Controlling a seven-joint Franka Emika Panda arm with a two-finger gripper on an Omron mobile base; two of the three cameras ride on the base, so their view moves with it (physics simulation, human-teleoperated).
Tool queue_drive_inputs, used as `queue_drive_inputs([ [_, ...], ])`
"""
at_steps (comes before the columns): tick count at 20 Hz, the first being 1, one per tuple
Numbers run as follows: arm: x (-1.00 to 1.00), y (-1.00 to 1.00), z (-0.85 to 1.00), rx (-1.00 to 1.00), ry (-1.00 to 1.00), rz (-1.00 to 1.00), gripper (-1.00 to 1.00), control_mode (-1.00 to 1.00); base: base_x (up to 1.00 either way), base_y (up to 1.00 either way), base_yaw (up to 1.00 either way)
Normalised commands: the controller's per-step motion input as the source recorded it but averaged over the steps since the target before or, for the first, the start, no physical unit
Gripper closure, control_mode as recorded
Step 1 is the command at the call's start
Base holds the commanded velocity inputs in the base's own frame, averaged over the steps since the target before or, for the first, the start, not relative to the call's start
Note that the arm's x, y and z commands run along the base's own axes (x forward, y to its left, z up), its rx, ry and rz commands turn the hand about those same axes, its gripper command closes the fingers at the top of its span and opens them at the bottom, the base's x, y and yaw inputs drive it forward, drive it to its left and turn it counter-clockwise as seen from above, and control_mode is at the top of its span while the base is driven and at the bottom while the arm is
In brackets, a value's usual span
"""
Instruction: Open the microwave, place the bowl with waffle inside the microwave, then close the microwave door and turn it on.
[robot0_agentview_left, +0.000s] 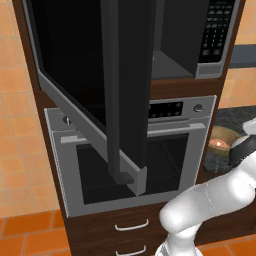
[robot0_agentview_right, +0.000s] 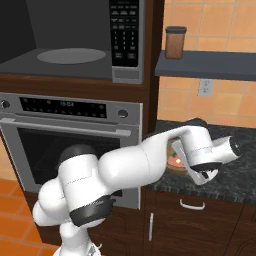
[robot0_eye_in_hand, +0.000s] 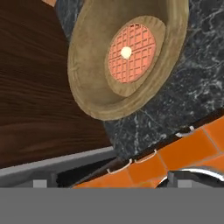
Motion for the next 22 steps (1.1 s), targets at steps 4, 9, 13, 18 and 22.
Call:
queue_drive_inputs([
  [4, 0.31, -0.03, -0.29, -0.19, -0.16, -0.06, -1.0, -1.0, 0.0, 0.0, 0.0],
  [9, 0.31, 0.0, -0.07, -0.08, 0.07, -0.15, -1.0, -1.0, 0.0, 0.0, 0.0],
  [13, 0.38, -0.06, -0.24, -0.06, 0.15, -0.14, -1.0, -1.0, 0.0, 0.0, 0.0],
  [18, 0.53, -0.3, -0.44, -0.06, 0.13, -0.14, -1.0, -1.0, 0.0, 0.0, 0.0],
  [22, 0.49, -0.4, -0.4, -0.03, 0.17, -0.13, -1.0, -1.0, 0.0, 0.0, 0.0],
])
